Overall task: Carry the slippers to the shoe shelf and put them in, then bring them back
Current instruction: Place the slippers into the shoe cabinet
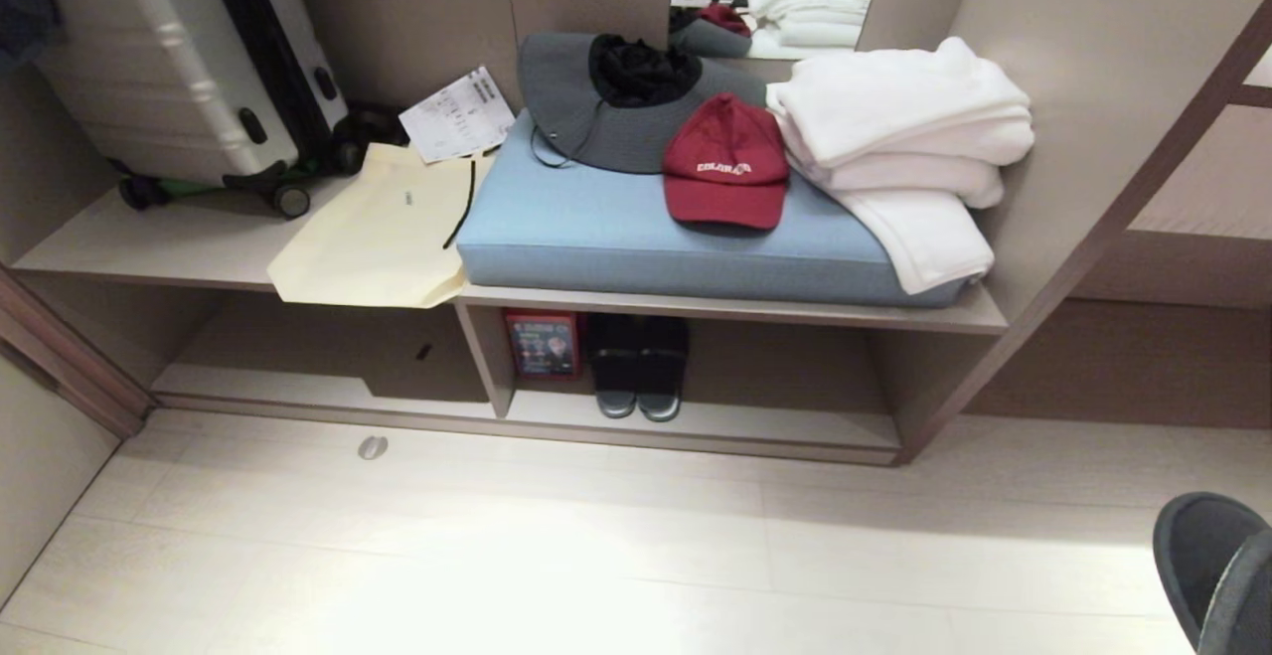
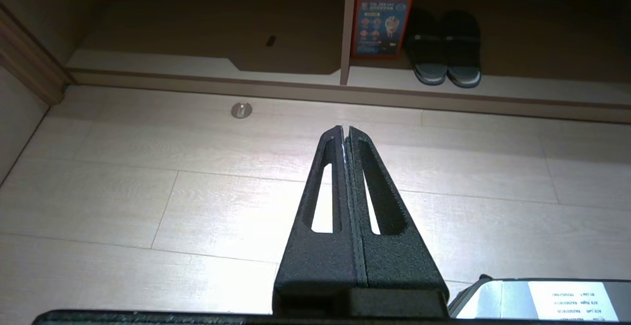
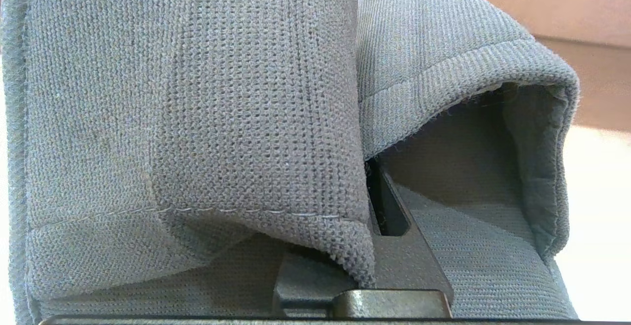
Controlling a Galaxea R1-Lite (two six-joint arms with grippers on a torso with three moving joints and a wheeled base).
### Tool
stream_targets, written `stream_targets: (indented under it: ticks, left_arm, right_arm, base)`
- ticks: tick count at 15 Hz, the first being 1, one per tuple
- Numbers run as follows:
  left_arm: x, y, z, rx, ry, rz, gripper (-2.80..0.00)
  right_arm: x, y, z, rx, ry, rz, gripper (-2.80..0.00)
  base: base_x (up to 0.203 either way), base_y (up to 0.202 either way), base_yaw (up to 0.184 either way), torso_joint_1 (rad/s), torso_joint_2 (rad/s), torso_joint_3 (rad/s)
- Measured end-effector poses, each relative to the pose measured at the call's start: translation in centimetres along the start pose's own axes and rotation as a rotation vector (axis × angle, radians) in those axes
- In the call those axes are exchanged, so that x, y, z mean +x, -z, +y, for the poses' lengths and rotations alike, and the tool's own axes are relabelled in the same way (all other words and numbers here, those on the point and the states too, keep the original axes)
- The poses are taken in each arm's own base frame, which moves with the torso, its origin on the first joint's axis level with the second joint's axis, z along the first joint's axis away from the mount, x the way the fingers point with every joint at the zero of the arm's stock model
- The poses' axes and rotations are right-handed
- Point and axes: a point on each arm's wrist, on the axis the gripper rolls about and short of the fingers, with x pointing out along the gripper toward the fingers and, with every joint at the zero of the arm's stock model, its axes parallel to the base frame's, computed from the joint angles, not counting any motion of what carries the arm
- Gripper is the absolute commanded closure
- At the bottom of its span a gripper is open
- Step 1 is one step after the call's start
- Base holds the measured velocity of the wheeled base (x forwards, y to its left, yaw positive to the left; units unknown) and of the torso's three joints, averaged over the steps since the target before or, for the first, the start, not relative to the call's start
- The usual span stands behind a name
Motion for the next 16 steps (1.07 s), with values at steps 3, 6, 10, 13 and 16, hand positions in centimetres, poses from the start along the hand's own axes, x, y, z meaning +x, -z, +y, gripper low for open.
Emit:
stream_targets:
  ticks: [3, 6, 10, 13, 16]
  left_arm:
    - [0.00, 0.00, 0.00, 0.000, 0.000, 0.000, 0.00]
    - [0.00, 0.00, 0.00, 0.000, 0.000, 0.000, 0.00]
    - [0.00, 0.00, 0.00, 0.000, -0.001, 0.000, 0.00]
    - [0.00, 0.00, 0.00, 0.000, -0.001, 0.000, 0.00]
    - [0.00, 0.00, 0.00, 0.000, -0.001, 0.000, 0.00]
  right_arm:
    - [0.00, 0.00, 0.00, 0.000, 0.000, 0.000, 0.00]
    - [0.00, 0.00, 0.00, 0.000, 0.000, 0.000, 0.00]
    - [0.00, 0.00, 0.00, 0.000, 0.000, 0.000, 0.00]
    - [0.00, 0.00, 0.00, 0.000, 0.000, 0.000, 0.00]
    - [0.00, 0.00, 0.00, 0.000, 0.000, 0.000, 0.00]
  base:
    - [0.000, 0.000, 0.000, -0.001, 0.01, -0.195]
    - [0.000, 0.000, 0.000, 0.005, 0.00, -0.195]
    - [0.000, 0.000, 0.000, 0.001, 0.01, -0.195]
    - [0.000, 0.000, 0.000, 0.004, 0.00, -0.191]
    - [0.000, 0.000, 0.000, 0.002, 0.00, -0.197]
